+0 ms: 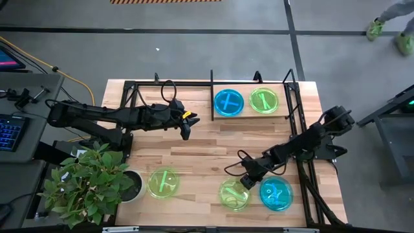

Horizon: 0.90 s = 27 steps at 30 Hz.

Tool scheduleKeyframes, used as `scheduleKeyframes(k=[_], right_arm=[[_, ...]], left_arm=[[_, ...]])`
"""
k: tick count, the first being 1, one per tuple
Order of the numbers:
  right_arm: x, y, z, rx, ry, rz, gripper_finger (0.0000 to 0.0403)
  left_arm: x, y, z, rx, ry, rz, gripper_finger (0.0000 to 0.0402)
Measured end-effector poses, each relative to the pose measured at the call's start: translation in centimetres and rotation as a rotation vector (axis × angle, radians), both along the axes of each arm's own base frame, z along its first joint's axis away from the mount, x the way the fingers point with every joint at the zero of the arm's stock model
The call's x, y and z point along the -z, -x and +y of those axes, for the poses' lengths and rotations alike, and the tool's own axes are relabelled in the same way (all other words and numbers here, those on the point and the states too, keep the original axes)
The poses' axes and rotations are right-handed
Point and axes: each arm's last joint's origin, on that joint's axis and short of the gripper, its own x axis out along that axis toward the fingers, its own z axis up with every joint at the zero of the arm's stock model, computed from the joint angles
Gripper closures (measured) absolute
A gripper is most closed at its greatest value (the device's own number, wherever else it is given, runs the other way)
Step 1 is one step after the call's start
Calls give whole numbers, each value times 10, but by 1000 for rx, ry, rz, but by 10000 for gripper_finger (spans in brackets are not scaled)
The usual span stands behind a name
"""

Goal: Place and stack plates onto a shelf
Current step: Stack the right green plate on top of the stacked green plates on the shelf

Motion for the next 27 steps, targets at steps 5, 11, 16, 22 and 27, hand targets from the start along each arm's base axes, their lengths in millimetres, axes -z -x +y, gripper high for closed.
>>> scheduleKeyframes(k=[5, 11, 16, 22, 27], right_arm=[[2, -2, 1, -1, -5, -16, 313], [3, -1, 1, -8, 13, -10, 392], [0, -2, 1, -21, 2, -27, 400], [-18, -1, 3, -116, -60, -126, 402], [-36, 4, 1, -163, -57, -191, 403]], left_arm=[[0, 0, 0, 0, 0, 0, 284], [0, 0, 0, 0, -1, 0, 284], [0, 0, 0, 0, -1, 1, 284], [1, 0, 0, 0, -1, 9, 284], [2, 1, 0, 0, -1, 20, 284]])
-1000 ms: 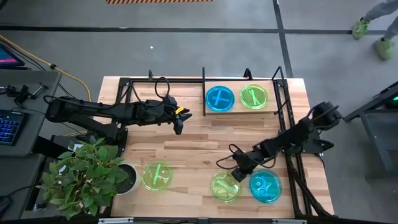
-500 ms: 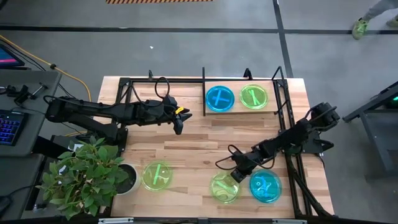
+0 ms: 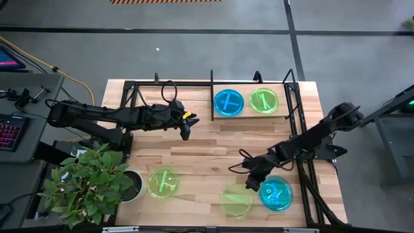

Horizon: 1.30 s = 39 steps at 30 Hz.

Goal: Place and stack plates onto a shelf
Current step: Stack the right green plate on top of the stacked green plates on the shelf

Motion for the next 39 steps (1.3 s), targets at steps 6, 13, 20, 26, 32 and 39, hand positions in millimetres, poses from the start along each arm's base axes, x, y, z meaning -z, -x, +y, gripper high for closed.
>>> scheduleKeyframes(k=[6, 13, 20, 26, 32, 39], right_arm=[[-13, 18, -9, -21, 60, 53, 403], [-2, 61, -32, 251, -38, 22, 403], [1, 86, -56, 840, -125, -241, 403], [-13, 86, -72, 1280, 22, -330, 403], [-20, 88, -95, 1578, 192, -280, 403], [-25, 83, -132, 1843, 281, -280, 403]], left_arm=[[0, 0, 0, -8, 18, -3, 284], [0, 0, 0, -9, 21, -5, 284], [0, 0, 0, -9, 21, -5, 284], [0, 0, 0, -10, 21, -4, 284], [0, 0, 1, -28, 12, -5, 284], [0, 1, 1, -49, 3, -6, 284]])
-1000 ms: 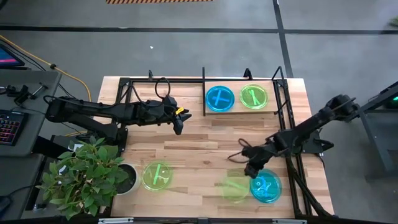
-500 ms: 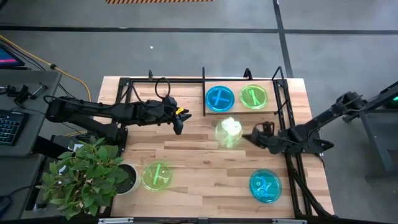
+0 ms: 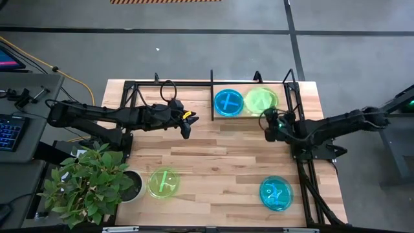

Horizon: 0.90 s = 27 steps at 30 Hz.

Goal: Place and stack plates onto a shelf
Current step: Stack the right green plate on top of the stacked green plates on the shelf

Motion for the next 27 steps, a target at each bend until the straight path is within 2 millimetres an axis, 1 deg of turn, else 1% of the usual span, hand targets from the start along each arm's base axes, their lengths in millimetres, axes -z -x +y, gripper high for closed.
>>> scheduleKeyframes(k=[5, 11, 17, 21, 27], right_arm=[[3, 8, -21, 134, -21, 68, 403], [5, 13, -35, 210, -48, 103, 403], [8, 17, -39, 183, -108, 190, 403], [8, 17, -40, 189, -113, 185, 403], [7, 14, -40, 137, -103, 213, 398]], left_arm=[[0, 0, 0, 1, 0, 0, 284], [0, 0, 0, 1, 0, 0, 284], [0, 0, 0, 2, -4, 2, 284], [0, 0, 0, 6, -14, 5, 284], [0, 0, 0, 5, -14, 6, 284]])
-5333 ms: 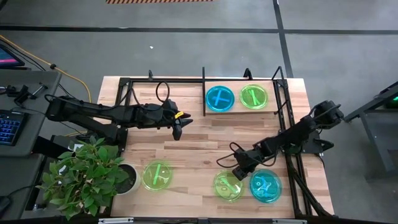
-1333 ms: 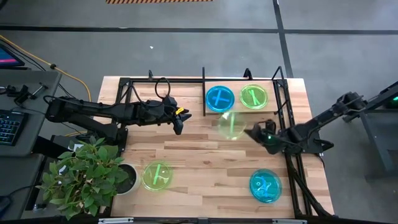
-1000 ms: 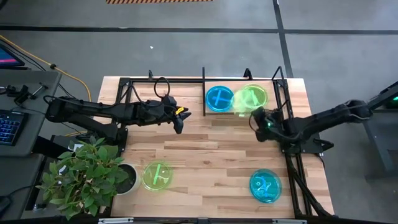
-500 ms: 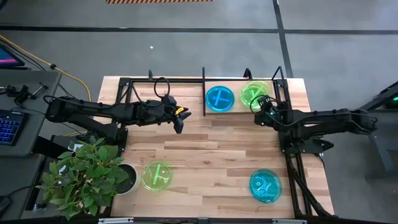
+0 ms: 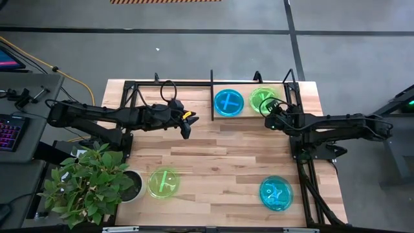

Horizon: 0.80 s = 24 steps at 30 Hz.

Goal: Place and stack plates onto a shelf
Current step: Stack the right green plate on top of the stacked green plates on the shelf

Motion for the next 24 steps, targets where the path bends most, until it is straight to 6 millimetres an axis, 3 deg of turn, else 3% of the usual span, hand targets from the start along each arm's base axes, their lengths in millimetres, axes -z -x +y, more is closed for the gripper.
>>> scheduleKeyframes(k=[8, 13, 19, 24], right_arm=[[0, 1, 0, -13, 7, 29, 316], [2, -1, 1, -133, -85, 84, 262], [3, -1, -2, -188, -173, 85, 248], [-12, -7, -6, -216, -140, 87, 247]], left_arm=[[0, 0, 0, -1, 0, 0, 284], [0, 0, 0, -1, 0, 0, 284], [0, 0, 0, 0, 0, 0, 284], [0, 0, 0, -4, 7, -4, 284]])
